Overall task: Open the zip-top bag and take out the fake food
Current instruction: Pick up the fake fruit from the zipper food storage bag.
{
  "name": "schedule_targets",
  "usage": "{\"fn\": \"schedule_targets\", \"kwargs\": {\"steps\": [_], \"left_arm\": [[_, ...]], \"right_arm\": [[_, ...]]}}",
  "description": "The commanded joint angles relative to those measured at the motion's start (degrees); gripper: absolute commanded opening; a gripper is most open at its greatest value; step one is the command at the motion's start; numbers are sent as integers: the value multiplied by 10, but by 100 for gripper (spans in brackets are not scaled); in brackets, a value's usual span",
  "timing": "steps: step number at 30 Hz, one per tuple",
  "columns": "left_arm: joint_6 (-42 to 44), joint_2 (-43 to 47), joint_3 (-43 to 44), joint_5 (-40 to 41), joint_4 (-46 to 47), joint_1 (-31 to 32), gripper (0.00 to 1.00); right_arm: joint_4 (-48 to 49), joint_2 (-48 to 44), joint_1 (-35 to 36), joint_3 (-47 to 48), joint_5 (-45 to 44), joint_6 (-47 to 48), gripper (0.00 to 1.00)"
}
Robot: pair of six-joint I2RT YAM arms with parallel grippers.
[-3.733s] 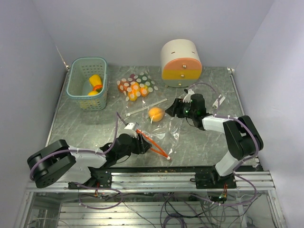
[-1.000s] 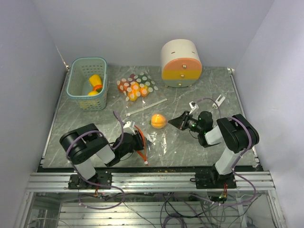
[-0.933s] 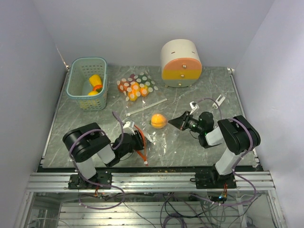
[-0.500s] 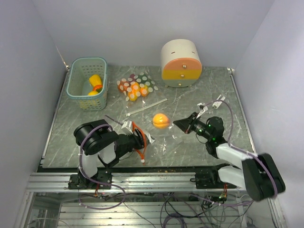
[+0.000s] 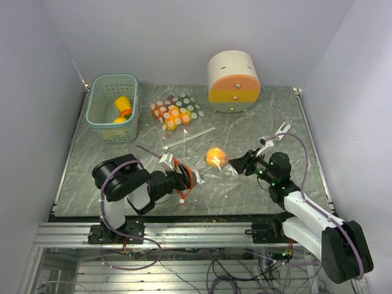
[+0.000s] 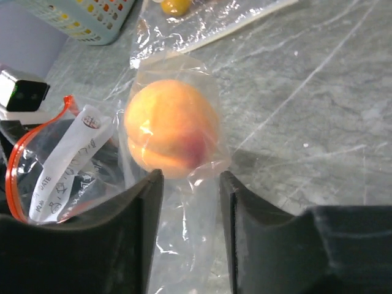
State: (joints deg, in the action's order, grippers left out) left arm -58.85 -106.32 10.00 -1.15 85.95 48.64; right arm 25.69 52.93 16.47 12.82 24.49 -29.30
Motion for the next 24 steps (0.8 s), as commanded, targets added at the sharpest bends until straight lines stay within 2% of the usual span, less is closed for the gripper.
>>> {"fn": "schedule_targets", "kwargs": {"steps": [1, 3, 6, 12, 19, 21, 24], "left_arm": [[34, -49, -22, -8, 131, -5, 99], [31, -61, -24, -10, 131, -5, 100], [35, -60, -29, -11, 131, -4, 100], [49, -40, -36, -12, 131, -4, 100], [50, -42, -37, -12, 131, -4, 100], [52, -42, -36, -14, 130, -4, 100], [51, -43, -33, -17, 131, -4, 100]], "right_arm": [[5, 18, -2, 19, -28, 18, 52], [17, 44, -2, 33, -28, 18, 63], [49, 89, -2, 56, -19, 12, 74], [97, 198, 0, 110, -3, 13, 83], [132, 252, 20, 106, -16, 5, 75], [143, 273, 20, 105, -16, 6, 71], [160, 300, 22, 109, -9, 0, 60]]}}
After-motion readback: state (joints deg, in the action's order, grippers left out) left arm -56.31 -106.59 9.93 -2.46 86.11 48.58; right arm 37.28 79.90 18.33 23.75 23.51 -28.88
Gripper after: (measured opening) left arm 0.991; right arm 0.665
